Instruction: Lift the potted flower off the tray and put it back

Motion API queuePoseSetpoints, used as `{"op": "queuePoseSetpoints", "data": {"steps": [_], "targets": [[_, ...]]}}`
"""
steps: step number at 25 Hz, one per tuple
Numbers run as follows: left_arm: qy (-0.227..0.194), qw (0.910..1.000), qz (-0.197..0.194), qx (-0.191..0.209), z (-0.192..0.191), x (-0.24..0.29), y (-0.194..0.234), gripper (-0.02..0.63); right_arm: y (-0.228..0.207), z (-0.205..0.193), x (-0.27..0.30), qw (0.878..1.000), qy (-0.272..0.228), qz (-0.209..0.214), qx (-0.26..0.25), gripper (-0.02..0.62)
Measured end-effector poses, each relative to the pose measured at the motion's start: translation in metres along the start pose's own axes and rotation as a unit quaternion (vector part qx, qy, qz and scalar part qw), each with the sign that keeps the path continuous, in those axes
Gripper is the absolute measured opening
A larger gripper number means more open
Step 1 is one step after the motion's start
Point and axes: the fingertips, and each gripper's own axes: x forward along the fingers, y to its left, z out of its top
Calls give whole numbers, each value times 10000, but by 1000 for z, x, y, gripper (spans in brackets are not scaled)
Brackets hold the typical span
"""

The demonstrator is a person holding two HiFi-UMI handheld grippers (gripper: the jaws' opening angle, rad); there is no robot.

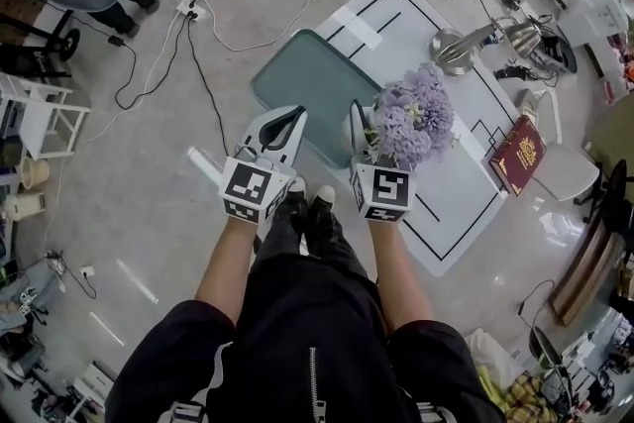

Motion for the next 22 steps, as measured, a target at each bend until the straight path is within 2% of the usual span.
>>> {"op": "queuePoseSetpoints", "data": {"steps": [6,22], "targets": [[29,9992,390,-128,-8,-18,24,5,22,0,25,9993,10,362,-117,258],[317,9930,1055,-424,-48,-44,55,5,49,-19,95,9939,-150,1029,-364,258]]}}
